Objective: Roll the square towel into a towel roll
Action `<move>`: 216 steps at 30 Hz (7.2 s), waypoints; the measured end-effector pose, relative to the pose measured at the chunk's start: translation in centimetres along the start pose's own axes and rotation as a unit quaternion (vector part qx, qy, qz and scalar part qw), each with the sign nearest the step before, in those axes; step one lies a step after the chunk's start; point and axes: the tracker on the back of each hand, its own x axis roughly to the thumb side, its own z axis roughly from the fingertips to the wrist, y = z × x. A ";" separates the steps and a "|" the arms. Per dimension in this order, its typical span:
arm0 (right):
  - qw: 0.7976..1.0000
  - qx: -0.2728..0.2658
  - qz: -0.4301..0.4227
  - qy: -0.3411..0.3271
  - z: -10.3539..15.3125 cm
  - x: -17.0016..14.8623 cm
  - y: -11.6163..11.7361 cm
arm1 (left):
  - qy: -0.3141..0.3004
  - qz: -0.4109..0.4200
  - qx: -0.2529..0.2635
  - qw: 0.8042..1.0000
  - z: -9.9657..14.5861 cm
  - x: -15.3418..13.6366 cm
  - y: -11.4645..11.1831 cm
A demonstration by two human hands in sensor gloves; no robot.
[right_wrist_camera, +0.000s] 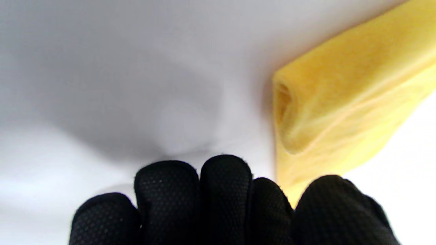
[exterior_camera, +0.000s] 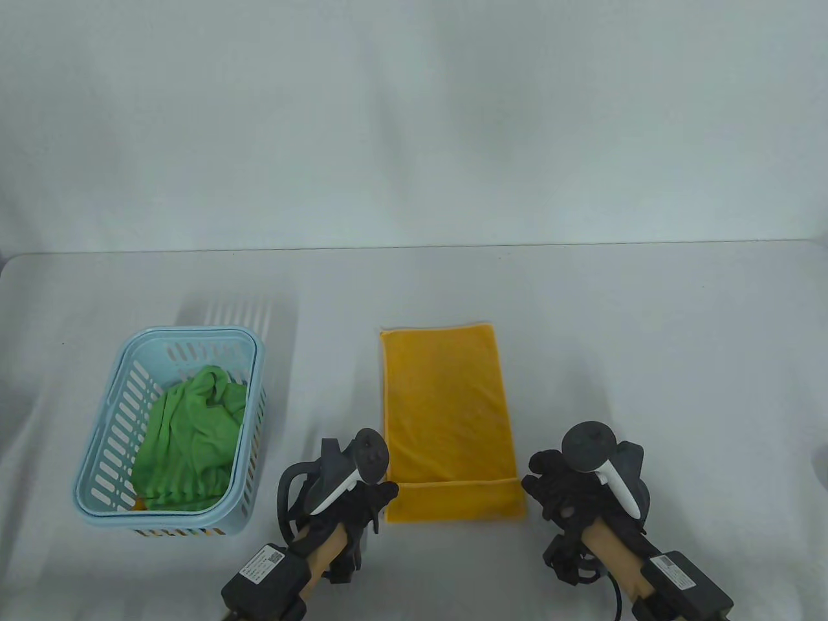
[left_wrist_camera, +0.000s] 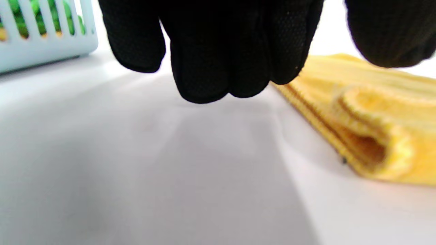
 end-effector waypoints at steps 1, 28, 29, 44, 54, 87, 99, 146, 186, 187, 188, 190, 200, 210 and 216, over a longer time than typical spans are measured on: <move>1.000 -0.007 0.004 -0.014 0.3 0.4 -0.2 | -0.009 -0.004 0.009 1.000 0.3 0.3 0.3; 0.953 -0.014 0.248 -0.175 3.0 4.8 5.1 | -0.168 -0.163 -0.029 0.972 2.2 5.3 -2.9; 0.951 -0.016 0.253 -0.176 2.9 4.7 5.2 | -0.165 -0.158 -0.031 0.973 2.2 5.1 -2.9; 0.962 -0.057 0.200 -0.179 2.6 4.6 4.2 | -0.142 -0.146 -0.040 0.978 1.3 4.2 -3.4; 0.984 0.000 0.091 -0.155 1.0 3.5 2.6 | -0.122 -0.060 -0.050 0.989 0.5 2.9 -1.7; 0.995 0.039 0.016 -0.090 -0.4 1.8 2.8 | -0.045 0.044 -0.083 0.995 -0.6 -0.3 -0.9; 0.999 0.011 0.018 -0.050 -0.7 1.0 2.0 | -0.009 0.042 -0.056 0.997 -1.0 -0.8 -1.1; 0.971 -0.027 0.174 -0.165 1.4 4.0 4.7 | -0.130 -0.149 -0.043 0.979 0.5 3.3 -3.1; 0.996 -0.006 -0.061 -0.057 -0.6 0.8 1.3 | -0.020 0.081 -0.054 0.995 -0.9 -1.7 -0.5; 0.996 -0.009 -0.061 -0.060 -0.5 0.9 1.2 | -0.021 0.079 -0.049 0.995 -0.8 -1.7 -0.4; 0.996 -0.011 -0.059 -0.066 -0.3 1.0 1.1 | -0.024 0.074 -0.042 0.996 -0.7 -1.6 -0.2; 0.995 -0.019 -0.047 -0.080 0.1 1.5 0.9 | -0.031 0.061 -0.028 0.997 -0.4 -1.3 0.1; 0.982 0.013 0.070 -0.177 1.7 4.0 2.4 | -0.149 -0.031 -0.025 0.988 1.3 2.5 -0.3; 0.979 0.058 0.138 -0.138 0.4 3.2 4.6 | -0.126 -0.127 -0.039 0.983 0.2 3.1 -2.7; 0.982 0.042 0.136 -0.120 -0.1 3.0 4.6 | -0.117 -0.137 -0.036 0.983 -0.1 3.0 -2.8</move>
